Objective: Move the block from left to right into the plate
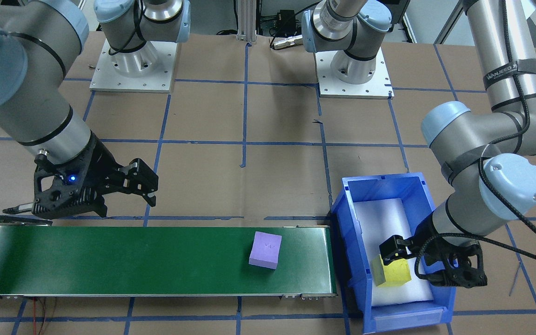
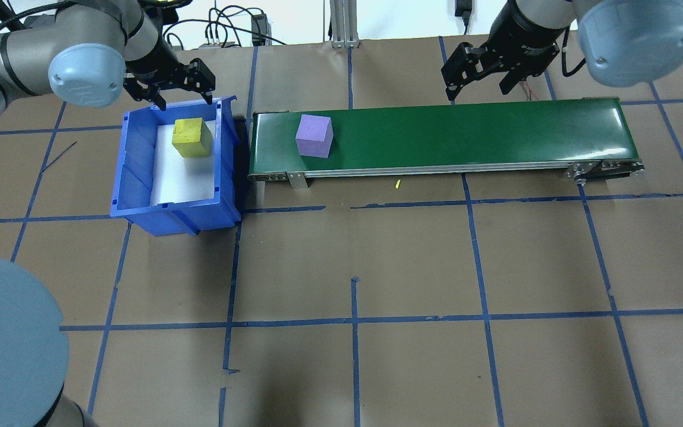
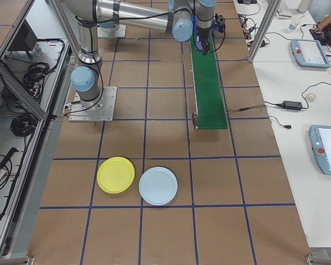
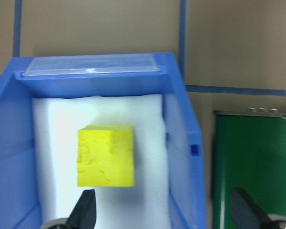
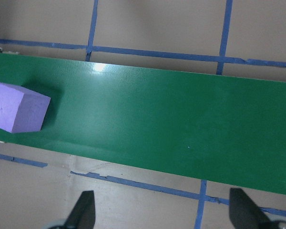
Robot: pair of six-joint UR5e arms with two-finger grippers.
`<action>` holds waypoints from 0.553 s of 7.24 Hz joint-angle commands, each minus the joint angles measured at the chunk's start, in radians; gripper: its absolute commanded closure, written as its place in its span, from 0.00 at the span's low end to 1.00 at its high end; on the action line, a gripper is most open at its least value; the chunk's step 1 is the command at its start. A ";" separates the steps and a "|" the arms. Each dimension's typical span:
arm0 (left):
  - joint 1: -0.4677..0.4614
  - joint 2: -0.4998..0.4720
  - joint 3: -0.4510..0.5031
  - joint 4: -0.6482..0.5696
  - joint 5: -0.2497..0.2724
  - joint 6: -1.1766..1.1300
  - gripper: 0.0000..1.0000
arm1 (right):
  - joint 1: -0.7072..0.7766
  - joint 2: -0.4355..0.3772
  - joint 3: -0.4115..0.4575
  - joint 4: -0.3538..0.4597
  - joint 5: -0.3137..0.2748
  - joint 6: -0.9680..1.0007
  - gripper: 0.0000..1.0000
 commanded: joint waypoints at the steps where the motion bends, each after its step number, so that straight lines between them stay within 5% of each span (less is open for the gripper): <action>1: 0.009 -0.058 -0.003 0.025 -0.001 0.013 0.00 | 0.000 0.029 0.055 -0.101 0.067 0.068 0.01; 3: 0.009 -0.088 -0.032 0.045 -0.011 0.013 0.06 | 0.001 0.105 0.057 -0.169 0.081 0.181 0.00; 4: 0.009 -0.088 -0.039 0.045 -0.012 0.020 0.21 | 0.001 0.115 0.059 -0.176 0.110 0.244 0.00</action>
